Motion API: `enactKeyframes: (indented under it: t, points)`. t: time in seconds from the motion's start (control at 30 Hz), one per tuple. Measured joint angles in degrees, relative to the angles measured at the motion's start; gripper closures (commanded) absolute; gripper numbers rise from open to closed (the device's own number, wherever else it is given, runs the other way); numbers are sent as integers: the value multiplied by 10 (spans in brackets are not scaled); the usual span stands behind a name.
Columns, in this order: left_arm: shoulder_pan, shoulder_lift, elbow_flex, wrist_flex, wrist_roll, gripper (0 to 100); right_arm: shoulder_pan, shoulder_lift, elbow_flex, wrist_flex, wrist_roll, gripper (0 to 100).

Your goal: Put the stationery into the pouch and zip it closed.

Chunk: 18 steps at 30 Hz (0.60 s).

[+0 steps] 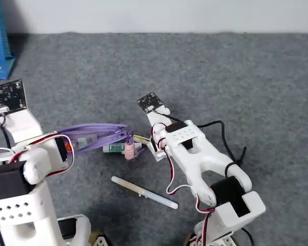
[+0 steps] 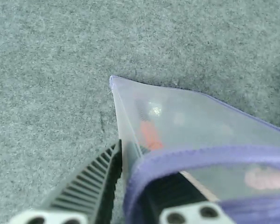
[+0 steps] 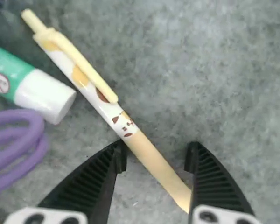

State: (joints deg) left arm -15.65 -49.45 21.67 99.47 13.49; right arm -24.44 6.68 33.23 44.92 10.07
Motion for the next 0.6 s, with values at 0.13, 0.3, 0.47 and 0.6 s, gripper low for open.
enactKeyframes:
  t: [0.13,0.3,0.47,0.6]
  points:
    - [0,0,0,0,0,988,33,0,-1,-3,33,987]
    - [0,0,0,0,0,988,70,2,-8,6,49,991]
    - [0,0,0,0,0,988,98,2,-11,42,84,991]
    - [0,0,0,0,0,988,128,1,-12,85,110,986]
